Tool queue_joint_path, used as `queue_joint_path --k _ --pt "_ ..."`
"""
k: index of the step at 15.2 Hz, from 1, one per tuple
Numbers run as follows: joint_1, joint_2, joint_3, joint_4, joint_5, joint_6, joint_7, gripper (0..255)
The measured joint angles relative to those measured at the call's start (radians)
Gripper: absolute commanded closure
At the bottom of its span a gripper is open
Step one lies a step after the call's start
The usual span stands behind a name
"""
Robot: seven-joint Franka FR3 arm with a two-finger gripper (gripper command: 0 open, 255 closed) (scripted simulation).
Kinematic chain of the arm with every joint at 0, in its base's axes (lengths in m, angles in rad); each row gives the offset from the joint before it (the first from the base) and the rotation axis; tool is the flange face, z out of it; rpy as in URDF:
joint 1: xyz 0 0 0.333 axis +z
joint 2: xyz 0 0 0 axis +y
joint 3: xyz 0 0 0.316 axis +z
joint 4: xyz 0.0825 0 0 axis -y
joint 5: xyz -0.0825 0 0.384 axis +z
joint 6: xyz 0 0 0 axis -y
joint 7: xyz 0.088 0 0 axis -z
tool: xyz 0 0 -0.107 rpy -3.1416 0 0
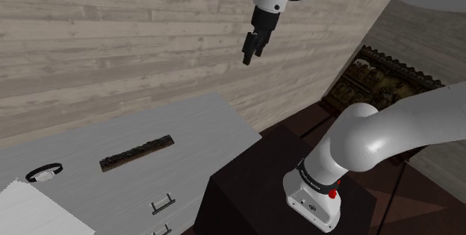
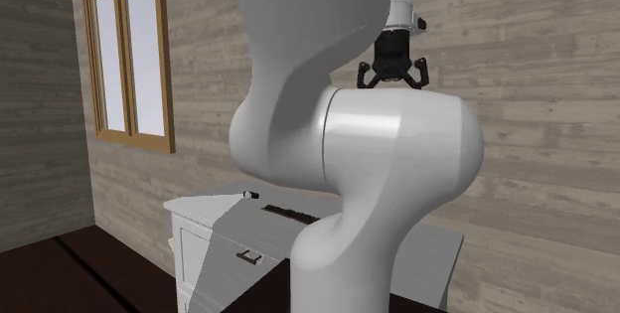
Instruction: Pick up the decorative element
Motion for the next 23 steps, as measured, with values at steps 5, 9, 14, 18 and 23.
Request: queue_joint_path --k 5,9,14,18,23 --pt "0.052 0.132 0.008 -0.021 0.013 0.167 -0.095 0" --pt "0.093 0.243 0.022 -0.019 0.026 0.288 -0.168 0" --pt "0.140 0.380 0.046 0.010 0.040 0.411 -0.258 0" --pt "0.173 0.509 0.071 0.044 0.046 0.516 -0.328 0" --pt "0.212 0.663 0.109 0.105 0.041 0.620 -0.403 0"
